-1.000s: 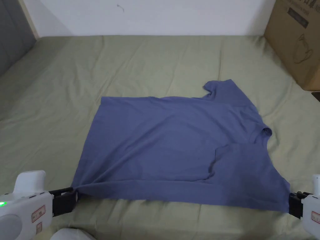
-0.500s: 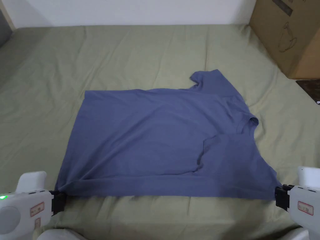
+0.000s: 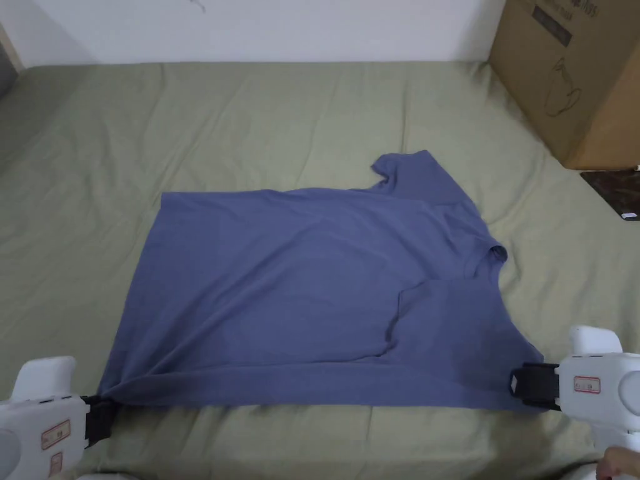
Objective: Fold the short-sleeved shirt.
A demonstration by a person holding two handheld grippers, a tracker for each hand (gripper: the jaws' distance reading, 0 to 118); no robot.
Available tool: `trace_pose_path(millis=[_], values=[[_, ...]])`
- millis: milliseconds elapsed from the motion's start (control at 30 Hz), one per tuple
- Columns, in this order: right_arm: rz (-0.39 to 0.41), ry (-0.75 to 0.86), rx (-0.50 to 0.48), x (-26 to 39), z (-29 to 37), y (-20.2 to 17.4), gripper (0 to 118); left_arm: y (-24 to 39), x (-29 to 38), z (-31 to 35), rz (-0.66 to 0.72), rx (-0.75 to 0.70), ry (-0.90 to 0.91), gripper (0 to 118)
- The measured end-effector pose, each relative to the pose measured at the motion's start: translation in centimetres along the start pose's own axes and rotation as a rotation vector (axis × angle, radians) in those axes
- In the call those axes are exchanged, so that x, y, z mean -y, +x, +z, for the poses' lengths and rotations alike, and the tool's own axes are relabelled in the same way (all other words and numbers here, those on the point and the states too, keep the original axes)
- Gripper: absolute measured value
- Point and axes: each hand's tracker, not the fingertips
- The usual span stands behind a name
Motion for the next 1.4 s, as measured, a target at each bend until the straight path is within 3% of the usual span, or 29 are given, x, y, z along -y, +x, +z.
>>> trace_pose_path(millis=[33, 200, 500, 667, 867, 1067, 1133, 1167, 1200, 1267, 1400], values=[[0.049, -0.013, 0.011, 0.2, -0.2, -0.2, 32, 0.0, 0.0, 0.0, -0.001, 0.0, -0.002, 4], [0.081, 0.055, 0.047, 0.8, 1.6, -1.6, 6, 0.0, -0.1, 0.1, -0.002, -0.009, -0.007, 4], [0.052, 0.119, 0.019, -0.7, 5.2, -1.8, 4, -0.4, -1.7, 2.1, 0.015, -0.011, 0.026, 4], [0.045, 0.143, -0.003, -5.0, 5.7, -2.3, 4, 0.2, -5.8, 1.8, -0.035, -0.051, 0.063, 4], [0.054, 0.107, 0.038, -12.5, 1.7, -3.1, 4, 1.0, -13.1, -2.9, -0.078, -0.078, 0.046, 4], [-0.028, -0.015, 0.022, -16.7, -4.7, -2.7, 4, 1.5, -17.3, -9.0, -0.088, -0.107, -0.034, 4], [-0.061, -0.022, 0.028, -17.0, -5.8, -2.7, 4, 1.6, -17.7, -10.3, -0.082, -0.124, -0.077, 14], [-0.058, -0.022, 0.023, -17.0, -6.0, -2.7, 11, 1.6, -17.7, -10.6, -0.088, -0.145, -0.08, 39], [-0.054, -0.016, 0.027, -17.0, -6.1, -2.8, 28, 1.6, -17.5, -10.5, -0.088, -0.155, -0.081, 62], [-0.027, -0.007, 0.062, -16.9, -6.0, -2.7, 83, 1.2, -17.2, -10.2, -0.076, -0.14, -0.079, 99], [-0.025, 0.021, 0.054, -16.0, -3.8, -1.5, 84, 0.3, -16.2, -7.4, -0.022, -0.089, -0.04, 100]])
